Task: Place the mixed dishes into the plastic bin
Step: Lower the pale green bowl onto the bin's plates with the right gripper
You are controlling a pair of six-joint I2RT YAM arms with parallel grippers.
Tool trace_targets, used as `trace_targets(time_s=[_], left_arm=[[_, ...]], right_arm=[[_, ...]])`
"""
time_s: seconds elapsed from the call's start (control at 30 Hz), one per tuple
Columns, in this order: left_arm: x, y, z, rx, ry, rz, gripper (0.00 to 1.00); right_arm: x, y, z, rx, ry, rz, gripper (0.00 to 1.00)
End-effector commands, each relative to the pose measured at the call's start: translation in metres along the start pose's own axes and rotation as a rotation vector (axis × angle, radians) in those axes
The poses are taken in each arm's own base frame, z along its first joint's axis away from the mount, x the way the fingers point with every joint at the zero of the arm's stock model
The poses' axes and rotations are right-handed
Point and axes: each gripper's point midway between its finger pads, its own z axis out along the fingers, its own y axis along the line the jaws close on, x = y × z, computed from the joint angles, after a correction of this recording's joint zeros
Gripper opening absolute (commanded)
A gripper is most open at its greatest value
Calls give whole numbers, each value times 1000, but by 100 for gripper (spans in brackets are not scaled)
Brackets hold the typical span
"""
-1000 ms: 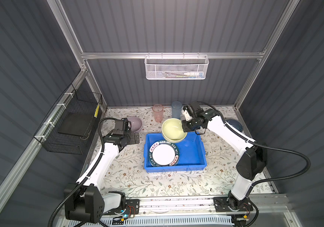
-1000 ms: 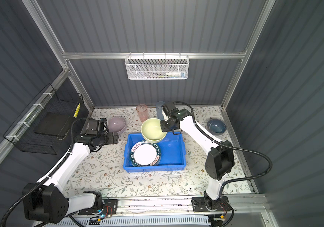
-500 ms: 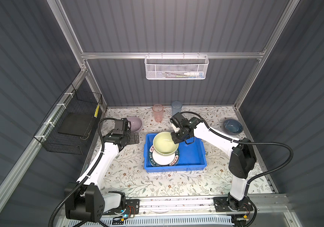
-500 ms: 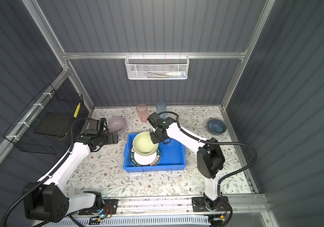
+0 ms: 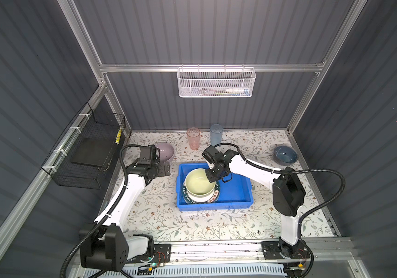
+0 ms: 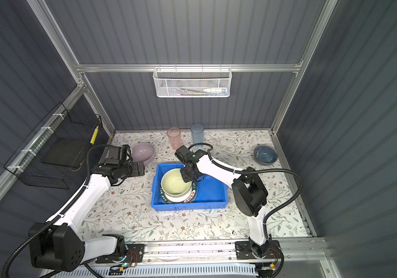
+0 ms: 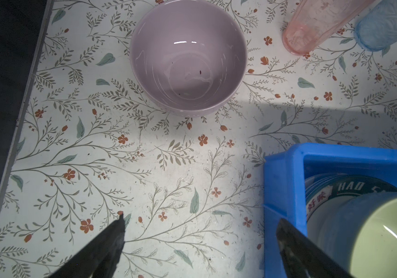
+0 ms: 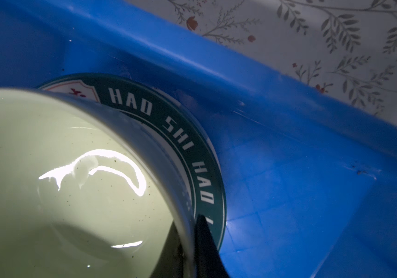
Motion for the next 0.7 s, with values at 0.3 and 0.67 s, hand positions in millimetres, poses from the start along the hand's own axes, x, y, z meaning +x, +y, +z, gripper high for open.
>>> trace_targets(time_s=[0.3, 0.67], left_arm=[[3, 0, 1, 12, 30, -20, 99], [4, 2, 1, 7, 32, -23, 98]], right_arm=[[-9, 11, -1, -22, -49, 30, 5], [-5, 1, -9, 22, -64, 29, 9]])
